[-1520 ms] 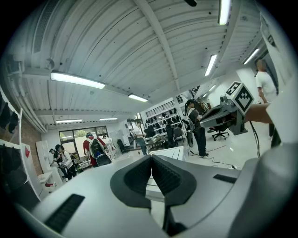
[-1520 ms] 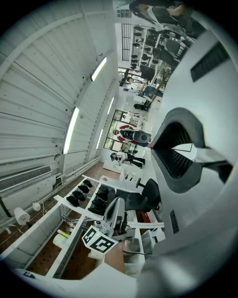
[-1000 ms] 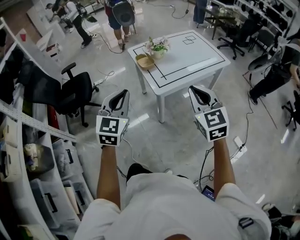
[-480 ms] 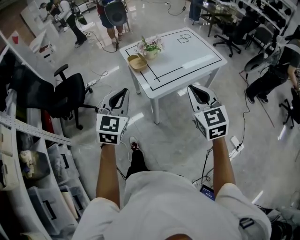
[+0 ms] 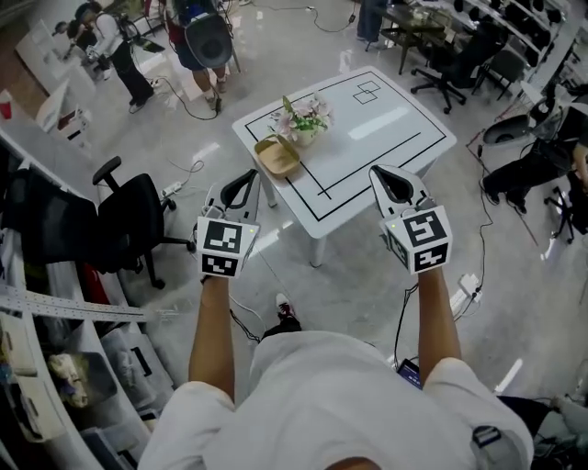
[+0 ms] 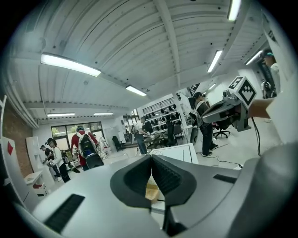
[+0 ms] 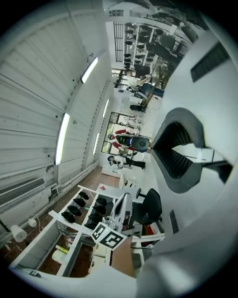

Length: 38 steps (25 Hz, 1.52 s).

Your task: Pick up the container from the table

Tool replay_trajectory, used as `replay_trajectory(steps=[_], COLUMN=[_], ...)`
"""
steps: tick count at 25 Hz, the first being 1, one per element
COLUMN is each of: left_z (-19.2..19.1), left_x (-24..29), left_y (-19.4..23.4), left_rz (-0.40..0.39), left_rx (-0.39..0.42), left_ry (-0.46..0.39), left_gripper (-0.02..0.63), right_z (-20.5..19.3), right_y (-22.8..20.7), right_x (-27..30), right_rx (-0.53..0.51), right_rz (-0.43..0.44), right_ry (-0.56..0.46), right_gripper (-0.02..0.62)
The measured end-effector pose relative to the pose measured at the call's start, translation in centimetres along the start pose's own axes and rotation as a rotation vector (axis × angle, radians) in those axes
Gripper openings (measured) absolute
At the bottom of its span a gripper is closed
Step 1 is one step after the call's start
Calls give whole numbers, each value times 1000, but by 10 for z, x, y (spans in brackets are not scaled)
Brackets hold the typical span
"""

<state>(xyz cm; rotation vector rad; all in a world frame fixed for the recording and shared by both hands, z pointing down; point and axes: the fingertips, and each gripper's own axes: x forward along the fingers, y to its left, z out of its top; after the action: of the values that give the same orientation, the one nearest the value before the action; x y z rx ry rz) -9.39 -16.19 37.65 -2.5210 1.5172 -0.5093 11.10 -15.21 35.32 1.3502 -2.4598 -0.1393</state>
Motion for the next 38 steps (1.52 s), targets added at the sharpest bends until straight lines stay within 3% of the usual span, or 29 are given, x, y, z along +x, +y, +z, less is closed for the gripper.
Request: replay_trajectory(steps=[6,11,15,16,21,26,31,38], left_z=[-8,-34,-69,-79,-131,-172,-218,-271], left_x=[59,104,143,153,195,225,251,270], left_y=[58,66,52,49,27,1,-18,-38], left_rz=[-67,-159,-262,-276,-298,-354,-401,-490], left_rx=[5,15,-45,-54,-90,-104,-48,50], left_ry=[-5,50,134,159,310,446,555,686], left_gripper=[18,18,25,55,109,115,124,129], right_z=[12,4,-14,-19,-47,-74,-102,-131], right_y=[-7,-15,-27,-31,-46,-59,-66,-84], right_x=[76,124,150,157,182,190,193,181], right_rx=[7,22,36,37,45,66,98,138], right_rz=[-33,-45,-21,-9,67,102,124,70], right_ry=[18,57,94,102,146,184,225,292], right_gripper=[12,11,12,11,12,12,12,13])
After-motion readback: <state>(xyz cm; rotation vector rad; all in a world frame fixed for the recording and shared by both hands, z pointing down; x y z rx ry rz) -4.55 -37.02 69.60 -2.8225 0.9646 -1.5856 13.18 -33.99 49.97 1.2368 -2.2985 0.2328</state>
